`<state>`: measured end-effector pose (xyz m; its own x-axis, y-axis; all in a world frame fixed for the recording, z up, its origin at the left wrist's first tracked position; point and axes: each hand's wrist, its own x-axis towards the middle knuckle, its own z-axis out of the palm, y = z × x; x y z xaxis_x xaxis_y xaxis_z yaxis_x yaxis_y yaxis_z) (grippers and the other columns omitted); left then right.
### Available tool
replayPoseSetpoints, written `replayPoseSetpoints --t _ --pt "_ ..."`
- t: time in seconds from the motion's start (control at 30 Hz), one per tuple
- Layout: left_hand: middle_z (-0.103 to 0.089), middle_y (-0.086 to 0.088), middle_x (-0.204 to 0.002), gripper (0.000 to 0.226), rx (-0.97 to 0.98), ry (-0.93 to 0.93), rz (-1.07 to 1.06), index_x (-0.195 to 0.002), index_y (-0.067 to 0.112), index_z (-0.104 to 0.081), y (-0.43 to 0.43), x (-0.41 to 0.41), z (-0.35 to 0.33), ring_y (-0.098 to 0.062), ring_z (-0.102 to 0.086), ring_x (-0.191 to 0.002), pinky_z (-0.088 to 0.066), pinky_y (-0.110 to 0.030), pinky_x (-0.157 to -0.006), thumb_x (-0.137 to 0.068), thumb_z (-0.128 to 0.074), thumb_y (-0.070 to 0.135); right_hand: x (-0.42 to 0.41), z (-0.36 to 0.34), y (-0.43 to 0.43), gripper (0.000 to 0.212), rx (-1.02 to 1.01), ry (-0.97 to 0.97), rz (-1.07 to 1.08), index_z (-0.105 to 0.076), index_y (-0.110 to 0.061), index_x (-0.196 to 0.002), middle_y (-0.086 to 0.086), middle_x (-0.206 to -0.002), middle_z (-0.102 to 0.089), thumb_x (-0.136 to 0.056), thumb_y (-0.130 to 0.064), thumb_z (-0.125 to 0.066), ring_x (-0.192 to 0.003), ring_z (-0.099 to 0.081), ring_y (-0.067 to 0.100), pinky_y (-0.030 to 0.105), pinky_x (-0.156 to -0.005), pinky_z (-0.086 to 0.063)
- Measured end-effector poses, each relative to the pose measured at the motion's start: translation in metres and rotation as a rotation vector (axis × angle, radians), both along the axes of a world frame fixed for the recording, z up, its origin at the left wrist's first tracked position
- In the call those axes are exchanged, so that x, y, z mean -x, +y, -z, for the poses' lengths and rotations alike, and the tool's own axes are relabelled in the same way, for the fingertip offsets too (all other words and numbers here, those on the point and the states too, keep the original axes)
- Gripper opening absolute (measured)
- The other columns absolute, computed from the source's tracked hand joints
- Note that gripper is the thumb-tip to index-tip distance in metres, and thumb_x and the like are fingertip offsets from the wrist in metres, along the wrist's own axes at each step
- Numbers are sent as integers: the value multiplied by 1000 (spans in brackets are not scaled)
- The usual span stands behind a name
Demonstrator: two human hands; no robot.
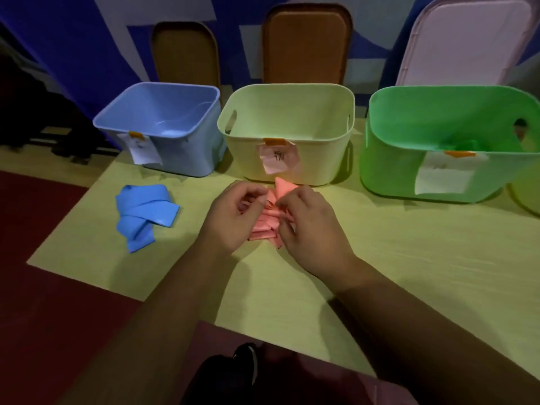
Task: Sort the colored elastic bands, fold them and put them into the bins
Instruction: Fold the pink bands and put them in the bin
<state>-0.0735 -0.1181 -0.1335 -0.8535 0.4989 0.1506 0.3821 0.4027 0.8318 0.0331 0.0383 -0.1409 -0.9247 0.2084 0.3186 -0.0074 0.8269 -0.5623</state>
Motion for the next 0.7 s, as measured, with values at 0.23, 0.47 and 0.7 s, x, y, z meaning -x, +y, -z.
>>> replayPoseSetpoints --t 0.23,0.47,0.7 --pt "-64 9 -118 31 31 152 110 -129 31 -73 -9 3 17 -5 -62 -105 -45 -10 -86 -102 -70 16 3 16 4 42 39 32 53 -62 -21 -136 -3 -121 -54 -95 -25 -71 -110 -57 20 42 -98 -53" --pt "-69 12 -125 32 10 112 123 -133 32 -72 -14 -1 16 1 -64 -111 -46 -11 -87 -102 -71 35 -6 12 3 32 -206 -24 32 -68 -16 -128 5 -116 -59 -103 -37 -67 -101 -61 26 39 -91 -52" --pt "-76 11 -104 24 -35 70 63 -117 33 -78 -23 -24 9 -11 -71 -98 -55 -26 -76 -99 -67 22 -22 1 -3 31 -152 9 83 -70 -13 -131 7 -122 -73 -104 -27 -65 -103 -65 21 35 -88 -53"
